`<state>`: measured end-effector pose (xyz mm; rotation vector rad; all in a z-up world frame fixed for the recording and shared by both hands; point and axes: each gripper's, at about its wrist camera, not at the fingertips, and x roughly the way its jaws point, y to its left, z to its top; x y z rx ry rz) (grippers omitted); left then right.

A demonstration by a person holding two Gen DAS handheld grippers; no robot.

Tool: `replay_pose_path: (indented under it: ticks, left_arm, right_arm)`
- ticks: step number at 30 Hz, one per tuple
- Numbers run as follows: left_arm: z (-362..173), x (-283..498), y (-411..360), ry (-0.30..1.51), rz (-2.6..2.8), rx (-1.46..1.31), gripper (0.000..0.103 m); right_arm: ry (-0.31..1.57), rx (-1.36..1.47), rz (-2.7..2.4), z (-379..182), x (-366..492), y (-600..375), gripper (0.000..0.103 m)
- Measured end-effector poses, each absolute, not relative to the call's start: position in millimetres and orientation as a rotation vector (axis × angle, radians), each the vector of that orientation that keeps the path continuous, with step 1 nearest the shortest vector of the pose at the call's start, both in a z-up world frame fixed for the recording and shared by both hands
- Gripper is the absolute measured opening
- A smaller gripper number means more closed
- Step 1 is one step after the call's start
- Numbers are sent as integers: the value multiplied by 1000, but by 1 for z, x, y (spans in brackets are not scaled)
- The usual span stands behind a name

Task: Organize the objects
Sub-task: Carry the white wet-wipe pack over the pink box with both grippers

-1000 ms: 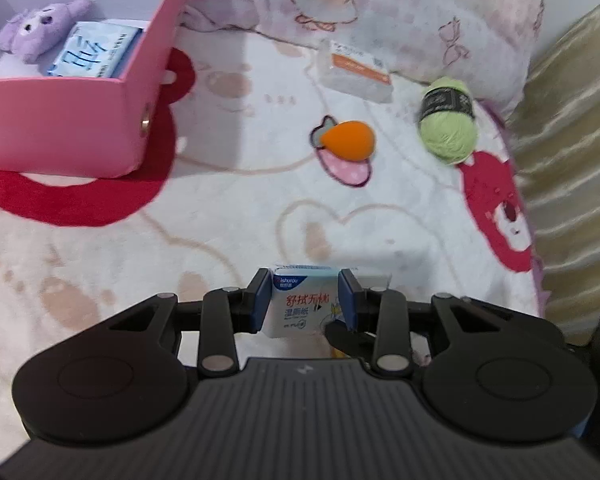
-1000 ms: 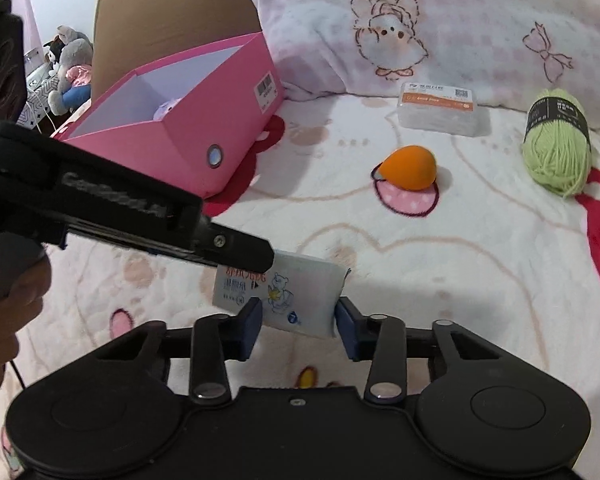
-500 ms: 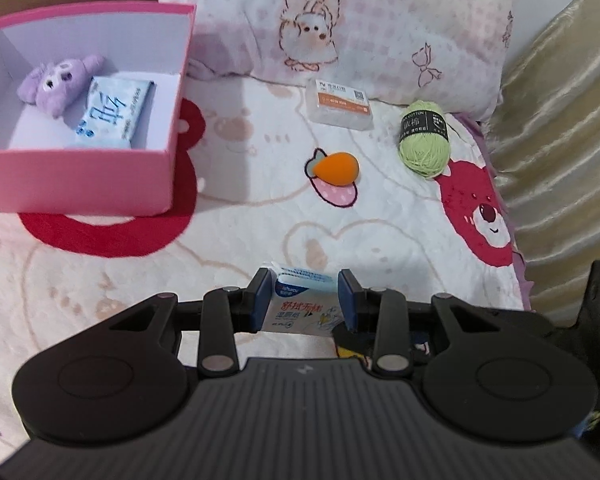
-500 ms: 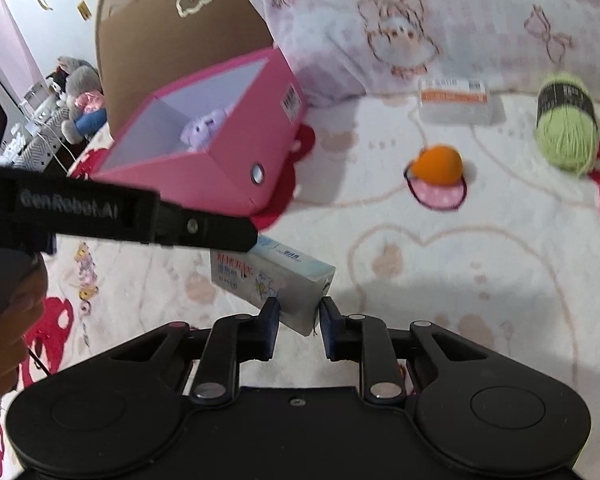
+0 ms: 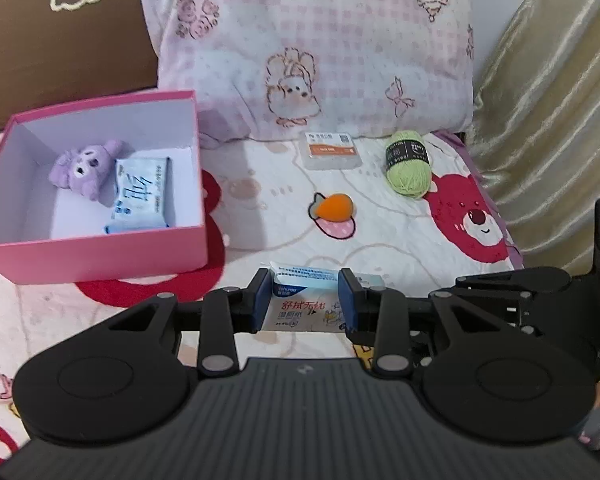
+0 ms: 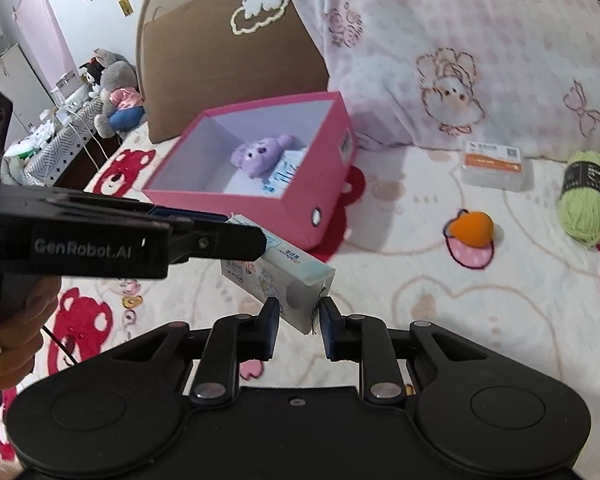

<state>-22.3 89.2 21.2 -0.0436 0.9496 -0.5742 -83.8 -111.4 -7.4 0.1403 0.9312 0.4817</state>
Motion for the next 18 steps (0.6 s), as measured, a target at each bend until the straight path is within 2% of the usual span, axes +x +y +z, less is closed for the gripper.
replay_pose_path:
  ticks: [8,18]
  left_arm:
    - [42,-20,114,930,-538,-71,33]
    - [39,8,157,949,-461,-128,34]
  right_arm:
    - [858,95,495,15,-78,-91,26]
    - [816,108,582,23,-45,-61,26]
